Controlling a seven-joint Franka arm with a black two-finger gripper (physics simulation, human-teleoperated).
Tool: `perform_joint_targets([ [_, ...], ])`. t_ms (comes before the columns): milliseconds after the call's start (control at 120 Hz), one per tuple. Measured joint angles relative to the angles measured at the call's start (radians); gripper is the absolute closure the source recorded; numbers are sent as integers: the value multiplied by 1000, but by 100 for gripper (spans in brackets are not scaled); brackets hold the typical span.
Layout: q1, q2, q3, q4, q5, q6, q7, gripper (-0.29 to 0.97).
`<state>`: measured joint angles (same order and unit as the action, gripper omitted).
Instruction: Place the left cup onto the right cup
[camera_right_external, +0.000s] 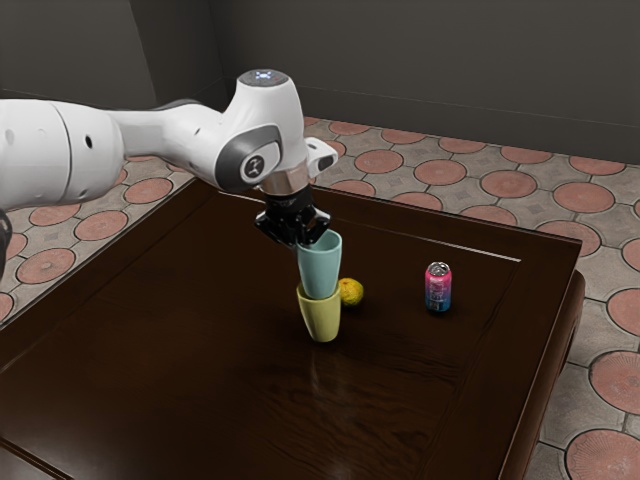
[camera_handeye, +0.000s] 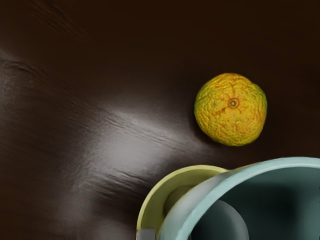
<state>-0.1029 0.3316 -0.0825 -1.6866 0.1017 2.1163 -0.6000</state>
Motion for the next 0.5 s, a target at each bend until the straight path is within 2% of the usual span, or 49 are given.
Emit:
perform_joint_targets([
  [58, 0, 9, 0, -1, 0, 4, -11, 79],
  [217, 0, -10, 1, -12, -15, 28, -35, 43],
  [308, 0, -48, 1, -24, -15, 29, -47, 28],
  [500, -9, -159, 3, -25, -16, -42, -63, 11],
])
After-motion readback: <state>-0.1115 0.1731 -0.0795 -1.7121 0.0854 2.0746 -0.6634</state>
